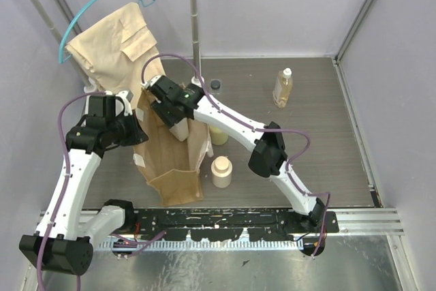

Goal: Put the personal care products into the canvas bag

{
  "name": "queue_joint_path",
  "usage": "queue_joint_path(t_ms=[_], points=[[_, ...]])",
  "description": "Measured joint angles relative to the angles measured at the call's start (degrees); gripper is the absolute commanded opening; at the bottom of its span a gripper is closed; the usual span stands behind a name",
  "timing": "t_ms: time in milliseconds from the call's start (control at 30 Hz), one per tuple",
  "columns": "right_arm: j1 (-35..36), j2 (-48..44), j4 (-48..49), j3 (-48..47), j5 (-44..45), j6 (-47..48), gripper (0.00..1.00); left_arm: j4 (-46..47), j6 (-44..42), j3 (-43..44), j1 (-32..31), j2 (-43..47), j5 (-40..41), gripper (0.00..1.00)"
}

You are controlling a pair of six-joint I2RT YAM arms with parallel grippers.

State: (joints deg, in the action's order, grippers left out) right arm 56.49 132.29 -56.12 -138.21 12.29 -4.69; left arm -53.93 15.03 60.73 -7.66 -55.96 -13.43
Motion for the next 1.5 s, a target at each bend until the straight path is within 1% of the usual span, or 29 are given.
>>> queue_joint_path(t_ms=[333,400,467,500,633,733,833,900,967,1267,1500], points=[[0.0,3.0,3.0,1.5,0.0,1.0,0.01,1.5,0.7,-1.6,0.0,0.0,-0.8,0.00],[0.0,3.0,3.8,2.2,0.1,1.2,0.05,1.6,0.9,-1.7,0.0,0.0,-1.0,0.00],[0.0,3.0,5.4,3.3,0.2,1.5,0.14,1.9,1.1,-1.8,0.0,0.0,-1.1,0.00],[0.0,2.8,6.0,3.8,0.3,1.6,0.20,1.9,1.1,-1.8,0.0,0.0,-1.2,0.00],[0.0,2.3,7.9,5.3,0.5,1.6,0.57,2.0,1.3,-1.8,0.0,0.0,-1.2,0.00],[0.0,2.2,8.8,5.8,1.0,1.5,0.77,2.0,1.3,-1.8,0.0,0.0,-1.2,0.00],[0.0,2.2,9.2,6.4,2.2,1.3,0.91,2.0,1.4,-1.8,0.0,0.0,-1.3,0.00],[0.0,1.9,9.1,6.4,2.6,1.2,0.97,2.1,1.5,-1.8,0.0,0.0,-1.3,0.00],[0.0,1.2,8.7,6.4,2.6,1.2,1.00,2.1,1.5,-1.8,0.0,-0.1,-1.4,0.00],[0.0,-5.7,6.4,6.2,2.6,0.9,1.00,2.3,1.5,-1.8,0.0,-0.3,-1.5,0.00],[0.0,-17.4,8.0,8.7,4.0,0.9,1.00,2.3,1.5,-1.8,0.0,-0.6,-1.5,0.00]])
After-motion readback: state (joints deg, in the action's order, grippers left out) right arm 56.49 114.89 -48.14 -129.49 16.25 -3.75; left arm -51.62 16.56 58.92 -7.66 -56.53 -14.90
